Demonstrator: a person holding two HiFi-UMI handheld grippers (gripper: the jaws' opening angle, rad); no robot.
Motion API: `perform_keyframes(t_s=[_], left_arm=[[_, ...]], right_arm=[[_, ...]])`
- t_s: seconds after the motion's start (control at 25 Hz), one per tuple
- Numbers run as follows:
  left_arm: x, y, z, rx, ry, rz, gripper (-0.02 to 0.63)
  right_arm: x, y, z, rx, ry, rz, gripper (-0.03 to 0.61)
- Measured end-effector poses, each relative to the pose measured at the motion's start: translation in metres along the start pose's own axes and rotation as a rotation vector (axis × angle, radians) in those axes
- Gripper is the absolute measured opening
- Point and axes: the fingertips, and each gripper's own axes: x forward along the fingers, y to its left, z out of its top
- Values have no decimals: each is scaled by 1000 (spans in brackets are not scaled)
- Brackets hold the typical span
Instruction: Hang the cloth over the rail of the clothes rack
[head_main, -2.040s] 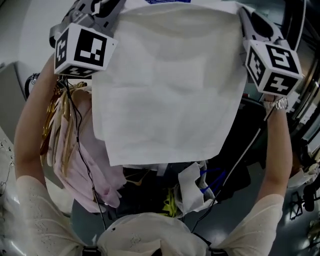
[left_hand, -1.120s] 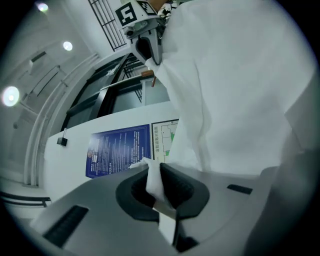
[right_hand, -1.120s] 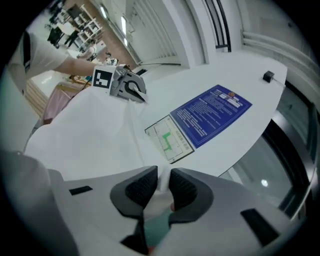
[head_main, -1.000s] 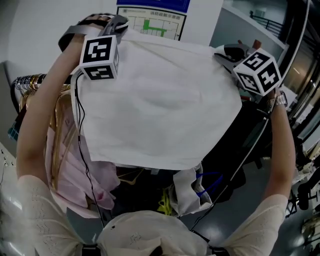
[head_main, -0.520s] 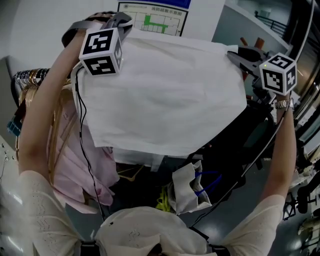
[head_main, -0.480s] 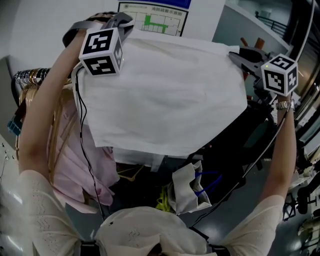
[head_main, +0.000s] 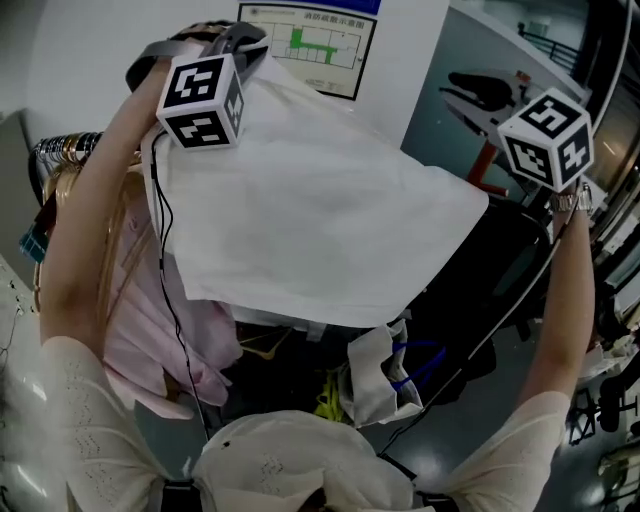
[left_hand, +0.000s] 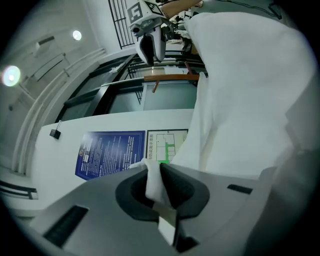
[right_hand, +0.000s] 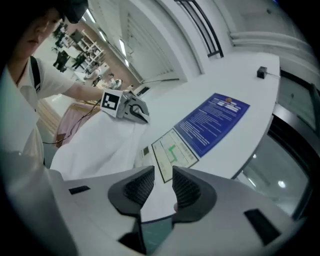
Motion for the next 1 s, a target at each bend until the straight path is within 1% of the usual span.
perform_keyframes(t_s=[0.08,0.2,0.28,0.36,0.44,0.52,0.64,0.72,0.84,0.88,0.92,1.0], left_arm=[[-4,1,4,8,-9,12,17],[-7,2,4,11,-18,28,17],[-10,5,4,-4,-34,39,17],[-12,6,4,-21,-55,47,17],[-15,6,6,-25,-77,46,17],[-18,3,10,-31,-102,28,17],[-22,-2,17,-47,-161,-3,17],[-25,-6,19,-45,-184,-25,18],[-25,-11,16,-18,-184,-49,18],[-26,-11,14,-10,-184,-50,18],[-26,-12,13,-6,-186,-51,18],[-29,-12,11,2,-187,-53,18]], right_arm=[[18,17,35,-64,-37,22,103],[49,47,81,-137,-72,79,103],[73,67,105,-171,-78,113,103],[99,81,122,-196,-70,127,103],[124,85,129,-196,-57,123,103],[147,83,131,-173,-40,119,103],[173,83,130,-109,-25,146,103],[185,88,129,-90,-25,162,101],[196,92,131,-131,-18,150,101],[198,93,131,-146,-9,145,78],[200,94,132,-157,3,140,38],[201,93,134,-165,20,129,28]])
